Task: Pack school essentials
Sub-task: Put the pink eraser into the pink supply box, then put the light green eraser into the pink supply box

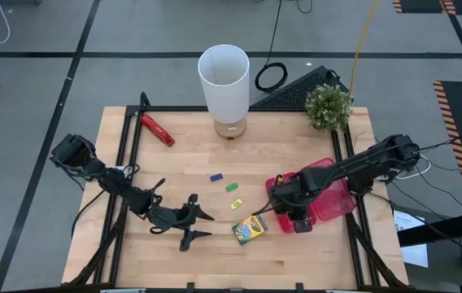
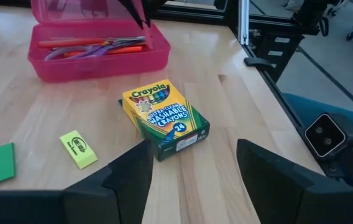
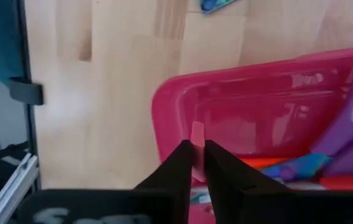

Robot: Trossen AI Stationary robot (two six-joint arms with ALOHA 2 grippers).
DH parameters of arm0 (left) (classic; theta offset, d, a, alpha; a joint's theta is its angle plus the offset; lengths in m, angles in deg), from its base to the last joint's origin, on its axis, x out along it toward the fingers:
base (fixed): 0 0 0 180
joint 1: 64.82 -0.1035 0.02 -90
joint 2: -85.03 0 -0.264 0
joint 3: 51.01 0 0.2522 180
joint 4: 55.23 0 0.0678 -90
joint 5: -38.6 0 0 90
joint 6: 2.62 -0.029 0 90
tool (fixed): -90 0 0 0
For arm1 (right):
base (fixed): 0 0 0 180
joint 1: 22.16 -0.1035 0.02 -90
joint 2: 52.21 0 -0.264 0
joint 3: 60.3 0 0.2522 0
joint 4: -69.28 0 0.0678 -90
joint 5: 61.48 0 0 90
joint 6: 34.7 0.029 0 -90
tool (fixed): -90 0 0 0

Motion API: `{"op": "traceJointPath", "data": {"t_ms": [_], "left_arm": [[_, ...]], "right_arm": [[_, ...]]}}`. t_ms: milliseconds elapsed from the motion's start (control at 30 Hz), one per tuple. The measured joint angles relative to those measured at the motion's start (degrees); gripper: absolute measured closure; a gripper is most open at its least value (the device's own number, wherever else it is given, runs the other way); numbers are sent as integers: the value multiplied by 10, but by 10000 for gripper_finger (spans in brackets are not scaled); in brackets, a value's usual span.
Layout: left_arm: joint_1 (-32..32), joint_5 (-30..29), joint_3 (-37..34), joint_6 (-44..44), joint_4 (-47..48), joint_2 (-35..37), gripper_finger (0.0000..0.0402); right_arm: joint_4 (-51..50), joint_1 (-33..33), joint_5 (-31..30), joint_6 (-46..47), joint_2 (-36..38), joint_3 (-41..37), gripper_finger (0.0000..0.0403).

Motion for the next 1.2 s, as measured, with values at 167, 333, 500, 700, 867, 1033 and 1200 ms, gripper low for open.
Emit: {"op": "traceJointPath", "data": {"t_ms": [167, 333, 500, 700, 867, 1033, 1200], "left_arm": [[0, 0, 0, -11, 0, 0, 167], [0, 0, 0, -7, -4, 0, 167], [0, 1, 0, -2, -5, 0, 167], [0, 1, 0, -2, -5, 0, 167], [0, 0, 0, -9, -3, 0, 167], [-8, -49, 0, -12, 19, 0, 167], [-33, -72, 0, -6, 30, 0, 167]], "right_arm": [[22, -3, -33, -2, 0, -30, 336], [42, -3, -77, -18, 0, -52, 279], [53, -3, -144, -32, 0, -50, 221], [53, -15, -203, -51, 0, -49, 199], [59, -24, -217, -3, 19, -49, 211], [79, -42, -253, 104, 73, -49, 229], [158, -79, -370, 146, 117, -48, 238]]}}
